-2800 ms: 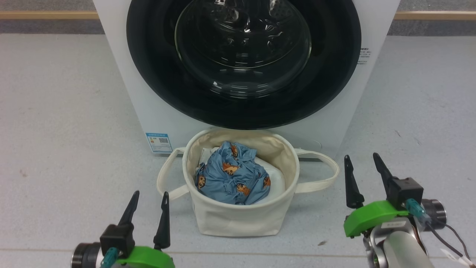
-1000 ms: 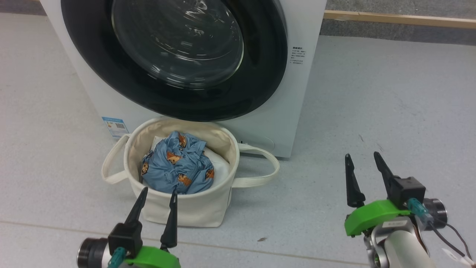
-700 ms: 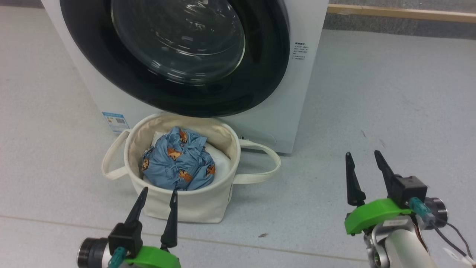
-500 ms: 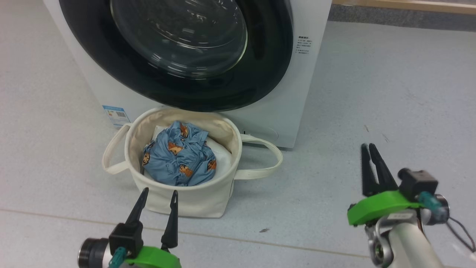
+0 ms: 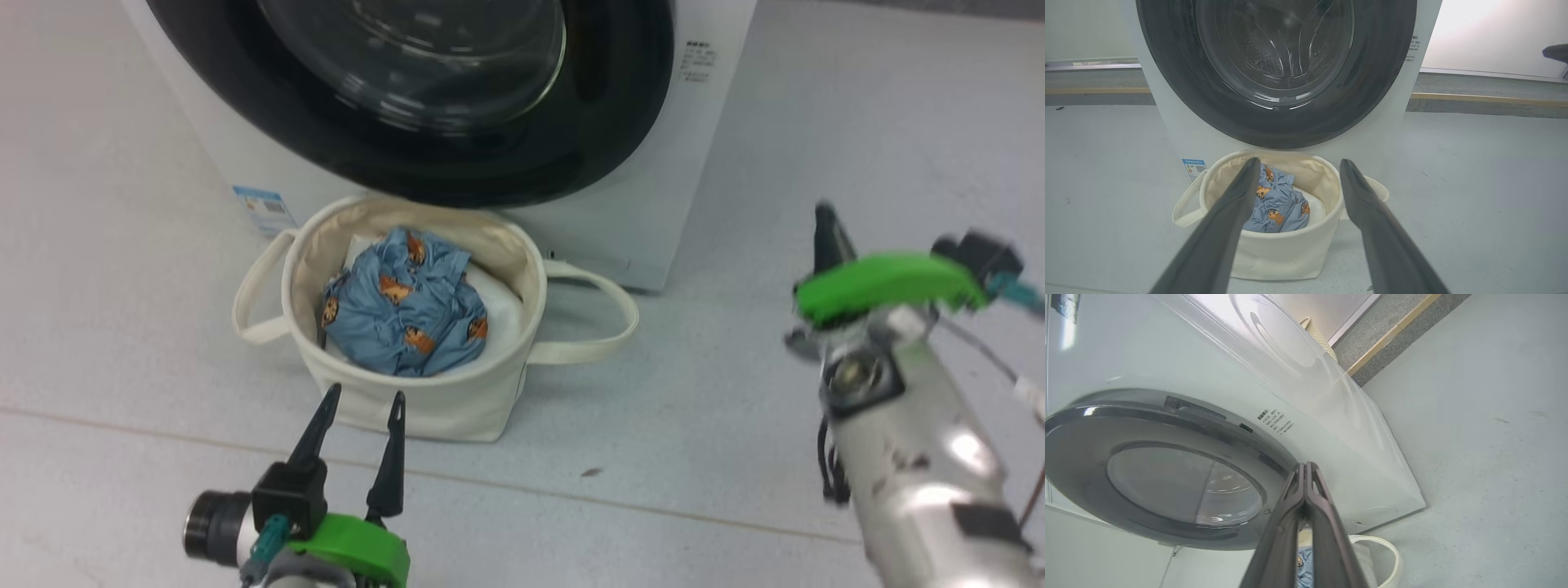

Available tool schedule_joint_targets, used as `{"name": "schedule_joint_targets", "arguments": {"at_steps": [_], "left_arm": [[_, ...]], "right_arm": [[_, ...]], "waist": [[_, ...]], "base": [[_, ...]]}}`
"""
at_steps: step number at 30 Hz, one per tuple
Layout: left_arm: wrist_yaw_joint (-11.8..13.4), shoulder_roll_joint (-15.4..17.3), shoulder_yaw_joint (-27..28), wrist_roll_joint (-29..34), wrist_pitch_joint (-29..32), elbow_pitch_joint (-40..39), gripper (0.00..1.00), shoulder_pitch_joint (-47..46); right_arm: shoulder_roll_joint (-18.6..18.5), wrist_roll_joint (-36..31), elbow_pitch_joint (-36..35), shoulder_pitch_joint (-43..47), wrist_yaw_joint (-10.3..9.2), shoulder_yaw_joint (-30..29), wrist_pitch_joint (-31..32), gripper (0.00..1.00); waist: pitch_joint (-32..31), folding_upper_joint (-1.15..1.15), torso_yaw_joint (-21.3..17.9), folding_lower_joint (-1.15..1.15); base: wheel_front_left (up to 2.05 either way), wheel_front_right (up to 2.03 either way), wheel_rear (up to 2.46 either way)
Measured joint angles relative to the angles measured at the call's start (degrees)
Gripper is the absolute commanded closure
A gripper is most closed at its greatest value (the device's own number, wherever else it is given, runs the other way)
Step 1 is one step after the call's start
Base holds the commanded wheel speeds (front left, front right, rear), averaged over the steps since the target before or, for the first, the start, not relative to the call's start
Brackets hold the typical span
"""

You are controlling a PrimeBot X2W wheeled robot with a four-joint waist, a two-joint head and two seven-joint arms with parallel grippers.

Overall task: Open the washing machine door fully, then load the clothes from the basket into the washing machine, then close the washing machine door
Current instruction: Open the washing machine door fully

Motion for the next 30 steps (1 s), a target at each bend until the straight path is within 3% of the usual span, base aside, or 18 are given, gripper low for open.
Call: {"name": "schedule_joint_targets", "arguments": {"at_steps": [9, 16, 23, 30], "left_arm": [[0.02, -0.32, -1.93, -1.32, 0.00, -0.29, 0.00, -4.70], [1.49, -0.76, -5.06, -3.76, 0.00, -0.77, 0.00, -8.81], [3.12, -1.15, -8.47, -7.09, 0.00, -2.70, 0.00, -13.63], [4.38, -1.23, -10.01, -7.97, 0.00, -3.53, 0.00, -14.85]], "right_arm": [[-2.13, 17.02, 5.65, -16.17, -0.01, -6.04, 12.63, 1.00], [-5.03, 26.80, 5.34, -23.93, -0.01, -7.54, 23.79, 1.00], [-8.09, 29.94, 4.79, -31.25, -0.01, -7.88, 27.66, 1.00], [-8.58, 30.54, 6.28, -34.22, -0.01, -6.47, 30.14, 1.00]], "waist": [[7.42, 0.00, 1.97, 0.01], [13.76, 0.00, 4.81, 0.02], [20.58, 0.00, 7.71, 0.02], [23.97, 0.00, 9.76, 0.01]], "base": [[0.00, 0.00, 0.00], [0.00, 0.00, 0.00], [0.00, 0.00, 0.00], [0.00, 0.00, 0.00]]}}
